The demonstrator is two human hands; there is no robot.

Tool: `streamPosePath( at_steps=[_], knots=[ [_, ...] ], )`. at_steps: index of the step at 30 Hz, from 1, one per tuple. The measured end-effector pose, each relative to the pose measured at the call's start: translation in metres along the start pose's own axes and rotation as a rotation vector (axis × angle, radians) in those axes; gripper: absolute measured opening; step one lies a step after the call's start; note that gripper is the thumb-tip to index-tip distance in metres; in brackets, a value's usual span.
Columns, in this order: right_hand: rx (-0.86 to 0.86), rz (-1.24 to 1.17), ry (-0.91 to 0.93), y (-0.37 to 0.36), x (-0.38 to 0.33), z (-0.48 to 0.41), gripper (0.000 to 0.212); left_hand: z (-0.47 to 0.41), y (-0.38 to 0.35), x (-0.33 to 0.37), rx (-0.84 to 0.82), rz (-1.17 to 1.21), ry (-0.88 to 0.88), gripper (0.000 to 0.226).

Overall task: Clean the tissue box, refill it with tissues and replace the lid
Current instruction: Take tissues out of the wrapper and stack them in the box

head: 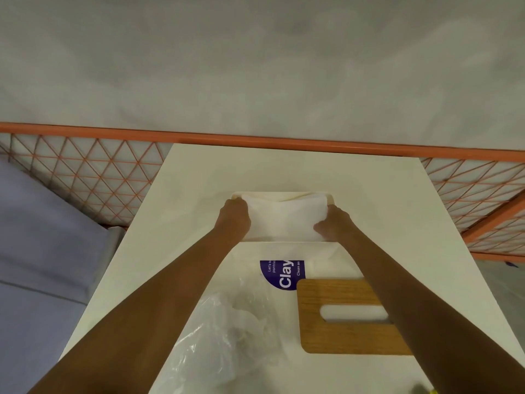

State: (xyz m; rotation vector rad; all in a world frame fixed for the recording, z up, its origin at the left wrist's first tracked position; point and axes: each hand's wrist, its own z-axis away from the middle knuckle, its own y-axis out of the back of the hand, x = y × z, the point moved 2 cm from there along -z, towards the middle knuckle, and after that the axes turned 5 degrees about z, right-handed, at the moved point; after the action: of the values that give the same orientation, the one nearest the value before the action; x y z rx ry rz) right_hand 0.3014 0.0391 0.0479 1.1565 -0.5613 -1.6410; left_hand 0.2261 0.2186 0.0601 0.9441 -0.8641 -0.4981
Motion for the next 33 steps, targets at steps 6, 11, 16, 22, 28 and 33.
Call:
streamPosePath(
  at_steps=[6, 11, 16, 22, 28, 33],
  knots=[
    [0.133, -0.081, 0.035, 0.005, 0.005, 0.024, 0.058, 0.022, 0.009, -0.001, 0.009, -0.042, -0.006, 0.043],
    [0.203, -0.118, 0.092, 0.005, 0.010, 0.055, 0.049, 0.049, 0.019, -0.006, 0.026, 0.023, -0.011, 0.033],
    [0.183, -0.172, 0.160, -0.008, 0.008, 0.084, 0.030, 0.077, 0.028, -0.018, 0.062, 0.088, -0.041, 0.044],
    [0.040, -0.242, 0.170, -0.043, 0.001, 0.111, 0.027, 0.097, 0.026, -0.059, 0.060, 0.120, -0.011, 0.050],
    [-0.067, -0.387, 0.070, -0.090, -0.002, 0.123, 0.020, 0.120, 0.021, -0.109, 0.040, 0.195, 0.022, 0.048],
    [-0.283, -0.566, 0.017, -0.119, -0.006, 0.139, 0.032, 0.145, 0.012, -0.143, -0.109, 0.184, -0.055, 0.072]
  ],
)
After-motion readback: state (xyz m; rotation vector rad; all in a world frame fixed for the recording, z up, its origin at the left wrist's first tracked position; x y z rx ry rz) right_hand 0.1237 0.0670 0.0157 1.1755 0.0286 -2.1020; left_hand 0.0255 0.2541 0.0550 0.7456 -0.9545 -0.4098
